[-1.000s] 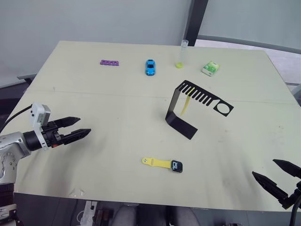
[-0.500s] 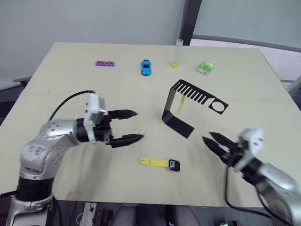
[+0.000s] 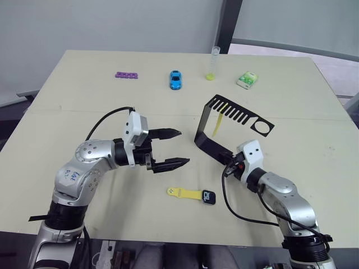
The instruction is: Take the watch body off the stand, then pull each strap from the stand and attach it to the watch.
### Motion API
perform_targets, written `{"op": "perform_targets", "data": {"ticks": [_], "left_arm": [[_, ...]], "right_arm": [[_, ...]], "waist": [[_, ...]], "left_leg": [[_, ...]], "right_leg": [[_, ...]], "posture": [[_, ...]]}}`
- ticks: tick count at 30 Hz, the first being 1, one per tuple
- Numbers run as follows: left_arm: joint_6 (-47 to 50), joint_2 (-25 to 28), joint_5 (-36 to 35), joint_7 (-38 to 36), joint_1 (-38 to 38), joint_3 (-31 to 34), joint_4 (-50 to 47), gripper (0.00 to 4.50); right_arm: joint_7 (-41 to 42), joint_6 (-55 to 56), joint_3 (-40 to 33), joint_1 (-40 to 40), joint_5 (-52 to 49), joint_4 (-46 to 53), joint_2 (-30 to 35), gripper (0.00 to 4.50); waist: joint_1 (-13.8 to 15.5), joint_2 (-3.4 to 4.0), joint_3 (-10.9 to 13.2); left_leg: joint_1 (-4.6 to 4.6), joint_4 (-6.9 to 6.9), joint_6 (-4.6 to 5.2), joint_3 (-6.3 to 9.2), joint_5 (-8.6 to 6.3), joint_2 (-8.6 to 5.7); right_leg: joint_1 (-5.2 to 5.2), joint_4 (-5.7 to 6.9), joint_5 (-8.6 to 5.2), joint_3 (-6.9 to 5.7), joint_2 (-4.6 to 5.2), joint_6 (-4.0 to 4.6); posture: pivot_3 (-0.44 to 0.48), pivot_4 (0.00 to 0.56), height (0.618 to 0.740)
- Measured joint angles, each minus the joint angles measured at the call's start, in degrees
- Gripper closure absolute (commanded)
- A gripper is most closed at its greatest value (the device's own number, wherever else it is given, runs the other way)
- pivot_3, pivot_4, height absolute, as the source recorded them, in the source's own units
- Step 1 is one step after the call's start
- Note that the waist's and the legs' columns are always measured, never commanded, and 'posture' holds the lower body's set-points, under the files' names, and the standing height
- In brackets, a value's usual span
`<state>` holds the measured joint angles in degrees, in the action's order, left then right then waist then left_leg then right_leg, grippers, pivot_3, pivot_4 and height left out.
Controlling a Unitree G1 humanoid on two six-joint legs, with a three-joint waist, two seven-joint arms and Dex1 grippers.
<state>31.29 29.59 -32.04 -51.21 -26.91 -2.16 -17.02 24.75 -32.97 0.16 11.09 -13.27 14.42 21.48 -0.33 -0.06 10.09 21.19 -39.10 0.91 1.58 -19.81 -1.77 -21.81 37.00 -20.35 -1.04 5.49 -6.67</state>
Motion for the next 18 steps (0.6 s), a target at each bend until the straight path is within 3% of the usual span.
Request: {"op": "perform_targets", "data": {"ticks": [6, 9, 11, 18], "left_arm": [[1.23, -7.67, 4.37, 9.80, -0.07, -3.80, -0.02, 0.00], [0.91, -10.78, 5.97, 12.46, -0.02, -6.07, -0.09, 0.88], [0.96, -11.89, 6.15, 13.33, 0.01, -7.05, -0.42, 1.74], [-3.51, -17.41, 12.85, 19.82, -2.19, -8.96, 4.79, 1.74]], "right_arm": [[-1.79, -2.13, -0.62, -0.18, -0.02, 0.99, -0.92, 4.44], [-2.05, -2.15, -0.49, -0.09, -0.01, 0.92, -1.45, 4.50], [-2.13, -2.15, -0.45, -0.10, 0.01, 0.92, -1.47, 4.50], [-2.25, -2.09, -0.41, -0.04, 0.50, 0.80, -1.47, 4.50]], "waist": [[0.18, -0.11, -0.07], [0.13, -0.12, -0.08], [0.10, -0.12, -0.08], [0.25, -0.15, -0.10]], "left_leg": [[-0.07, -0.02, 0.01, 0.05, -0.01, -0.02], [-0.08, -0.02, 0.01, 0.05, -0.01, -0.02], [-0.08, -0.01, 0.01, 0.05, 0.00, -0.01], [-0.09, -0.03, 0.01, 0.05, 0.00, -0.02]], "right_leg": [[0.15, -0.05, 0.00, -0.01, 0.00, -0.01], [0.15, -0.05, 0.00, -0.02, 0.00, -0.01], [0.15, -0.05, 0.00, -0.02, -0.01, -0.01], [0.18, -0.09, 0.00, -0.05, -0.02, -0.01]], "posture": [[0.000, 0.150, 0.740], [0.000, 0.150, 0.740], [0.000, 0.150, 0.740], [0.000, 0.150, 0.740]]}}
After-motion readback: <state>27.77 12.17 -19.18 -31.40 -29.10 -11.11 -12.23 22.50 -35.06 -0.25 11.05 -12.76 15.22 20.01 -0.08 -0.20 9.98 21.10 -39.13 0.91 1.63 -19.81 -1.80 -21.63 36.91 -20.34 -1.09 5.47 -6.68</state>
